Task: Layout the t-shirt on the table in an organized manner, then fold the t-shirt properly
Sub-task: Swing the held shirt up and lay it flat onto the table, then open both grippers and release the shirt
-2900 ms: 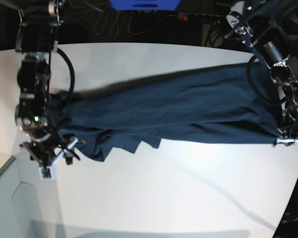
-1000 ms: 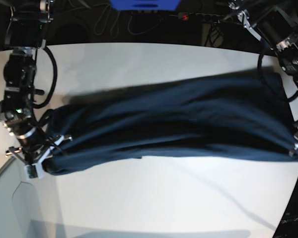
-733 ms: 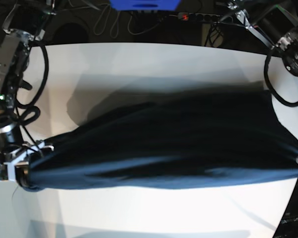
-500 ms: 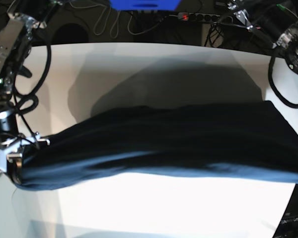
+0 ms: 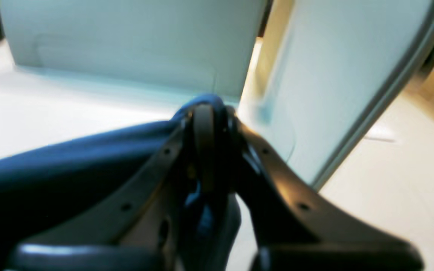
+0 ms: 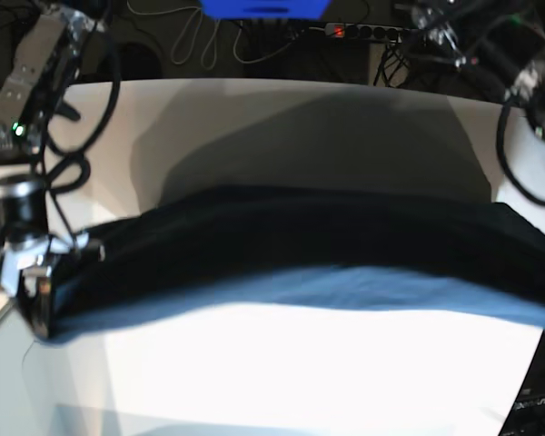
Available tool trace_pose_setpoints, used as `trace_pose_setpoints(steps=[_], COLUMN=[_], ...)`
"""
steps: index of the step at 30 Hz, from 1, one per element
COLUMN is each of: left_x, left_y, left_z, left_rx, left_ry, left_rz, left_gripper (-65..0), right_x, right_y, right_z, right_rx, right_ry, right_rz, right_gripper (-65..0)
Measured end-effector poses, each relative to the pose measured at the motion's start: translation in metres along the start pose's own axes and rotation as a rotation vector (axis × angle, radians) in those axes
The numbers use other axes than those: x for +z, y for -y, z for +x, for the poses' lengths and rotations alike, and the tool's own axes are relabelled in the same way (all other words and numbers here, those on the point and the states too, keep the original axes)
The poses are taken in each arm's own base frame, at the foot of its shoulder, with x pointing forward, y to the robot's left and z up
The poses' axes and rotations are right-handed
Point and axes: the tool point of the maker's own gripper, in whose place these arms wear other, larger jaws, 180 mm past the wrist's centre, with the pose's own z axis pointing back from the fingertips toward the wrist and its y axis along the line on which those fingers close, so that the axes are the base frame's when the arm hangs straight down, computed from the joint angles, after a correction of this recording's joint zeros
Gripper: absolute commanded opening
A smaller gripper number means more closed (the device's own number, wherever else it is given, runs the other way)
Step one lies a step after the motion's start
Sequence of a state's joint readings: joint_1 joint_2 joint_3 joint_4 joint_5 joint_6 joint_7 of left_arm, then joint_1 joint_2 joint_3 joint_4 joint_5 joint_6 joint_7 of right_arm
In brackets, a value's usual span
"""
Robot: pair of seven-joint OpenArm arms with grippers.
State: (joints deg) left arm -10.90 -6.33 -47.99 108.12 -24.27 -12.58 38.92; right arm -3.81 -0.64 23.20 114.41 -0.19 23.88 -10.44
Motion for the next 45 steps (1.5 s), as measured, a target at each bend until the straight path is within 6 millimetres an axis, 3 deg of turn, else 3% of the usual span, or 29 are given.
trace_pose_setpoints(steps=[3, 8, 12, 16, 19, 21, 23, 27, 31, 35, 39, 42, 45], left_x=[-0.026, -0.078, -0.121, -0.167, -0.186, -0.195, -0.200, -0.199, -0.194, -0.189, -0.163, -0.133, -0.104], left_y=[0.025, 0.036, 0.064, 0.078, 0.092, 0.084, 0.077, 0.073, 0.072, 0.064, 0.041, 0.015, -0.009], left_z=[-0.003, -0.002, -0.019, -0.032, -0.048, -0.067, -0.090, -0.130, -0.142, -0.150, -0.192, -0.220, -0.231], left_rx=[0.046, 0.114, 0.180, 0.210, 0.205, 0.204, 0.210, 0.228, 0.230, 0.228, 0.194, 0.138, 0.072], left_ry=[-0.012, -0.038, -0.128, -0.159, -0.173, -0.209, -0.255, -0.324, -0.323, -0.331, -0.420, -0.464, -0.484], left_rz=[-0.071, -0.061, -0.111, -0.112, -0.143, -0.108, -0.084, -0.054, -0.044, -0.032, -0.001, 0.027, 0.042], left_gripper=[-64.9, -64.9, -64.9, -64.5, -64.2, -60.0, -51.3, -31.2, -19.0, -17.3, -17.3, -17.3, -17.1], right_x=[-0.027, -0.090, -0.132, -0.173, -0.192, -0.203, -0.209, -0.210, -0.206, -0.190, -0.150, -0.123, -0.089], right_y=[-0.001, 0.003, 0.001, -0.012, -0.017, -0.016, -0.011, 0.001, 0.006, 0.010, 0.012, -0.006, -0.032], right_z=[0.009, -0.002, -0.009, -0.044, -0.067, -0.080, -0.097, -0.114, -0.120, -0.137, -0.164, -0.167, -0.161], right_rx=[-0.030, -0.102, -0.146, -0.190, -0.225, -0.256, -0.272, -0.289, -0.288, -0.268, -0.213, -0.190, -0.185], right_ry=[0.019, -0.047, -0.080, -0.214, -0.295, -0.346, -0.415, -0.473, -0.485, -0.507, -0.532, -0.507, -0.462], right_rz=[0.001, 0.002, 0.036, 0.094, 0.121, 0.132, 0.133, 0.121, 0.112, 0.100, 0.088, 0.100, 0.128], right_gripper=[-65.0, -65.0, -65.0, -65.0, -65.0, -64.8, -59.0, -41.7, -28.7, -25.2, -25.3, -25.2, -25.2])
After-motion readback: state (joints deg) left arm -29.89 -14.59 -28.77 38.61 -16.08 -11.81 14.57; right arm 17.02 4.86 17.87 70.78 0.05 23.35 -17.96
